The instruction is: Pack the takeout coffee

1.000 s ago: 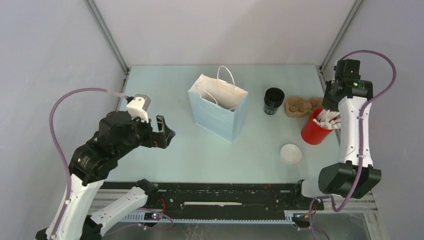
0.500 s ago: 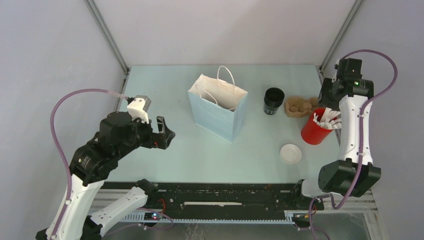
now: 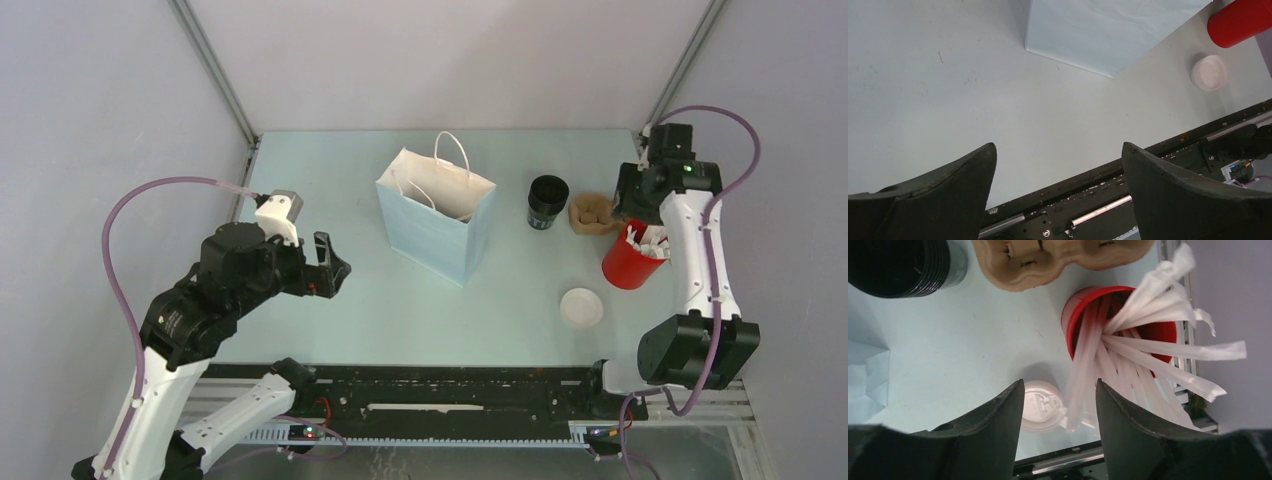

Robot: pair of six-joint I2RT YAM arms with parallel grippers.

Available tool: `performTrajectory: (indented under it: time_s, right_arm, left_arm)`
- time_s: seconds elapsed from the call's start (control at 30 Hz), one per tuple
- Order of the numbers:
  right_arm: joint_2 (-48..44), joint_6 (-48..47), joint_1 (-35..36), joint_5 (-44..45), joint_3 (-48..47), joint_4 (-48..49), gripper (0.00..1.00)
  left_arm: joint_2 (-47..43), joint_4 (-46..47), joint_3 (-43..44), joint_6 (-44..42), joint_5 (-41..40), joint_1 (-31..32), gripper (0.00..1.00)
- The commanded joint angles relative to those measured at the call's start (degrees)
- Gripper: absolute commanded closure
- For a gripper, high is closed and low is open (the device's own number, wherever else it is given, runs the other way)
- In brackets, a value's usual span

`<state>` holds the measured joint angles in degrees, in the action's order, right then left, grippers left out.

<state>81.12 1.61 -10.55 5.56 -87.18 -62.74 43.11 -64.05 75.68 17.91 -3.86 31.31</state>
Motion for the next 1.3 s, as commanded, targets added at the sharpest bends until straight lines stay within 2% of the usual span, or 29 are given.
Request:
performTrajectory:
  time_s: [0.0,0.07,0.1,0.17,0.33,0.43,0.6,1.07,1.13,1.27]
  right_arm:
    - [1.32,-4.70,3.65,5.06,-2.12,0.31,0.38]
    - [2.20,-6.26,6.22,8.17,-2.58,-0.11,0.42]
    - [2.76,-6.66,7.27,9.74,-2.64,-0.32,0.48]
    - [3.55,-6.35,8.23,12.06,-2.72,-0.96,0.53]
    - [3.85,-6.39,10.34,16.58,-1.87,-1.33,0.56]
    - [4.13,-6.17,10.40,17.79,-1.77,-1.67,0.62]
    - [3.70,-5.78,11.91,19.55,-0.80,-2.09,0.67]
    - [2.64,-4.49,12.09,18.52,1.38,-2.47,0.72]
    - [2.81,-4.42,12.10,18.63,1.27,-2.12,0.76]
    - [3.16,-3.95,12.44,20.11,-0.41,-2.23,0.94]
  left_arm:
    - [0.30,1.52,-1.24,-1.48,0.20,-0.47,0.00]
    - [0.37,1.56,-1.24,-1.48,0.42,-0.46,0.00]
    - [0.39,1.56,-1.24,-1.48,0.43,-0.47,0.00]
    - [0.39,1.47,-1.20,-1.48,0.43,-0.46,0.00]
    - [0.47,1.11,-0.90,-1.50,0.27,-0.46,0.00]
    - [0.54,1.30,-0.89,-1.48,0.42,-0.46,0.00]
    - [0.57,1.21,-0.89,-1.48,0.53,-0.46,0.00]
    - [0.32,1.12,-0.86,-1.48,0.54,-0.46,0.00]
    - [0.39,1.20,-0.76,-1.48,0.52,-0.49,0.00]
    - [0.55,1.21,-0.59,-1.61,0.37,-0.46,0.00]
